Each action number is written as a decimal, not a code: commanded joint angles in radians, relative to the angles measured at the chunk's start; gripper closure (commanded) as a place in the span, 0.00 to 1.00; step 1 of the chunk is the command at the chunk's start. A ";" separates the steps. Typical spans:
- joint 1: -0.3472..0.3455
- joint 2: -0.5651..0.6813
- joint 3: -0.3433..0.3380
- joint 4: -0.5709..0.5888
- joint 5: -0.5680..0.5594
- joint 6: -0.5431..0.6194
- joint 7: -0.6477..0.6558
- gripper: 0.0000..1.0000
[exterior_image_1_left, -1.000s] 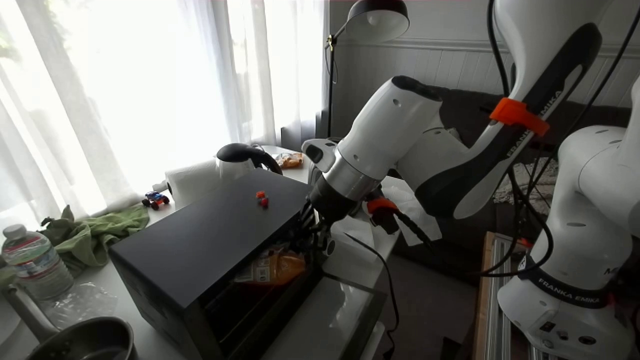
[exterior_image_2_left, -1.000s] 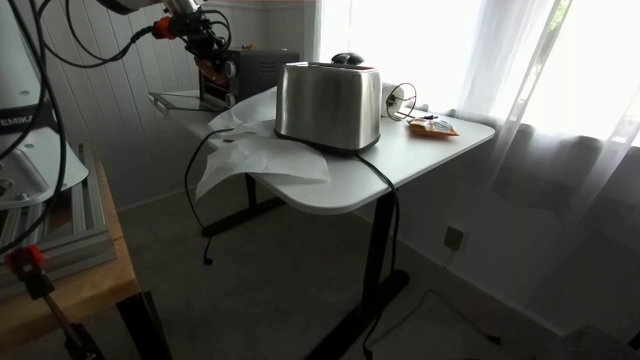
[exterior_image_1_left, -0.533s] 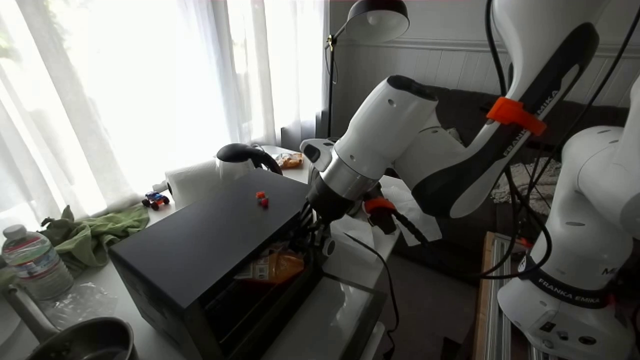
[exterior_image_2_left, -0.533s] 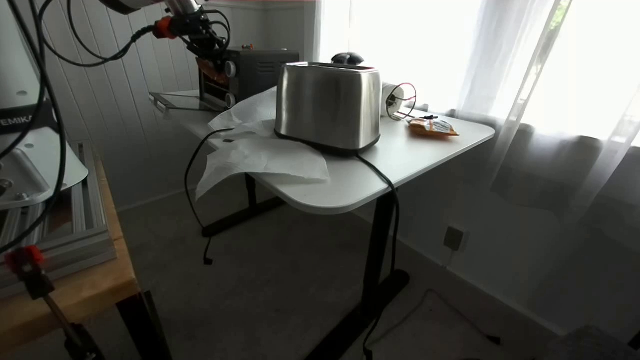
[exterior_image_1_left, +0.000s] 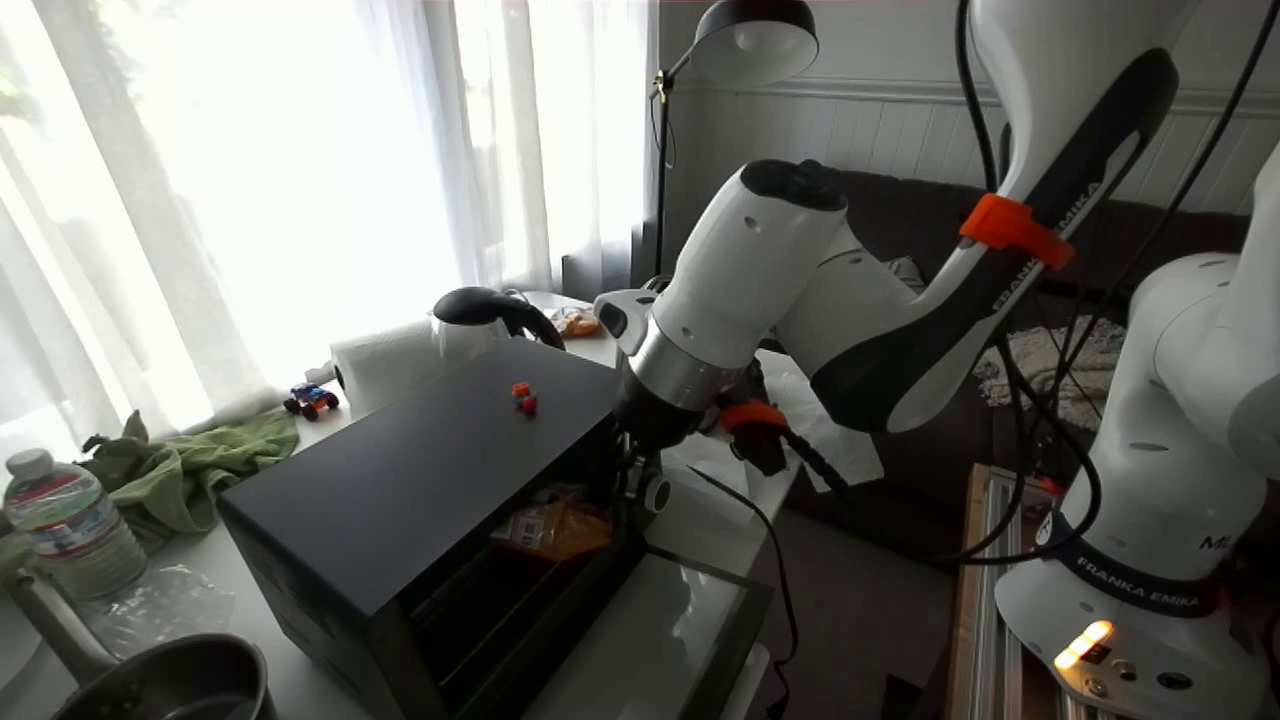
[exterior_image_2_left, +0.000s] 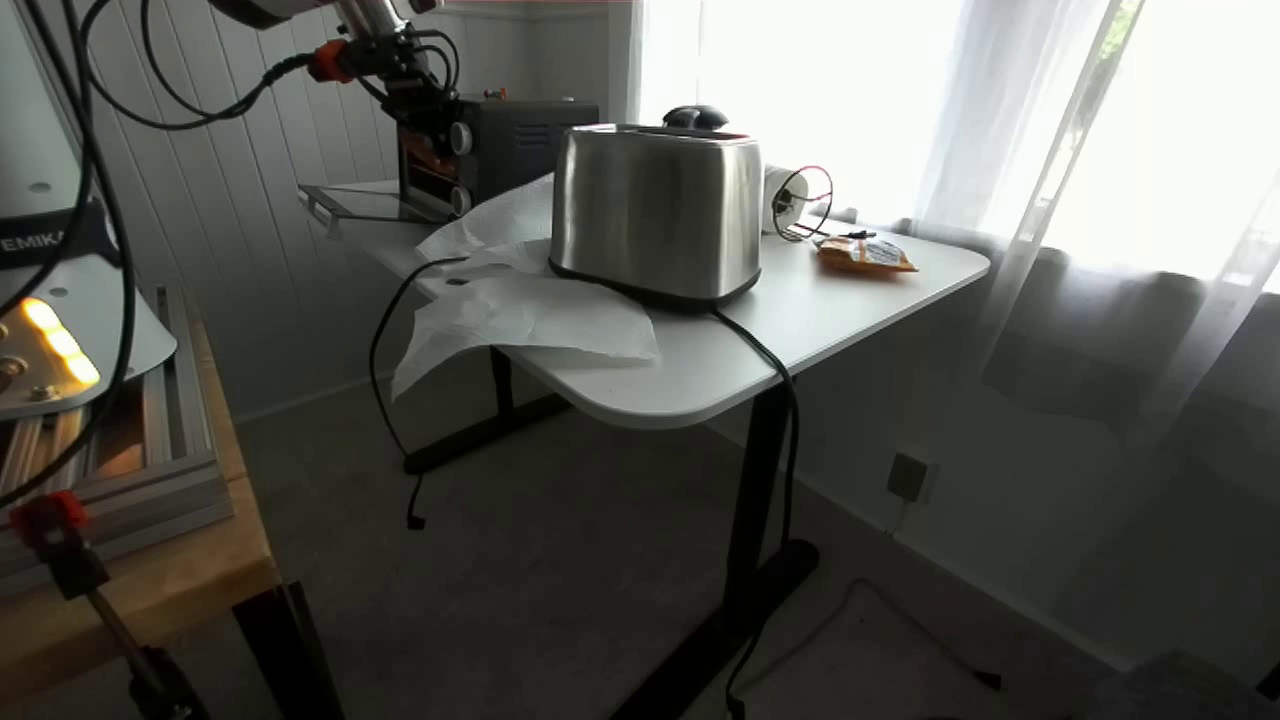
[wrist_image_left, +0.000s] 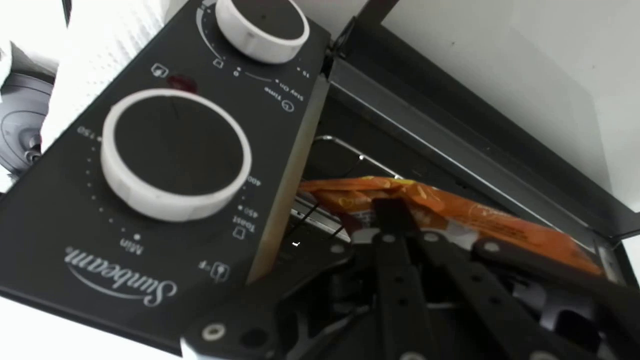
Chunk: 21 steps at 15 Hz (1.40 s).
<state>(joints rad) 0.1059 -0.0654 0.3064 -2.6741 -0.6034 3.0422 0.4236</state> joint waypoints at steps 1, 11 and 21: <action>-0.028 0.015 0.025 0.045 -0.103 -0.051 0.148 1.00; -0.039 0.060 0.020 0.126 -0.441 -0.096 0.597 0.98; -0.015 0.119 0.010 0.138 -0.559 -0.048 0.692 0.23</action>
<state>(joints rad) 0.0899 0.0281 0.3179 -2.5616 -1.1240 2.9731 1.0902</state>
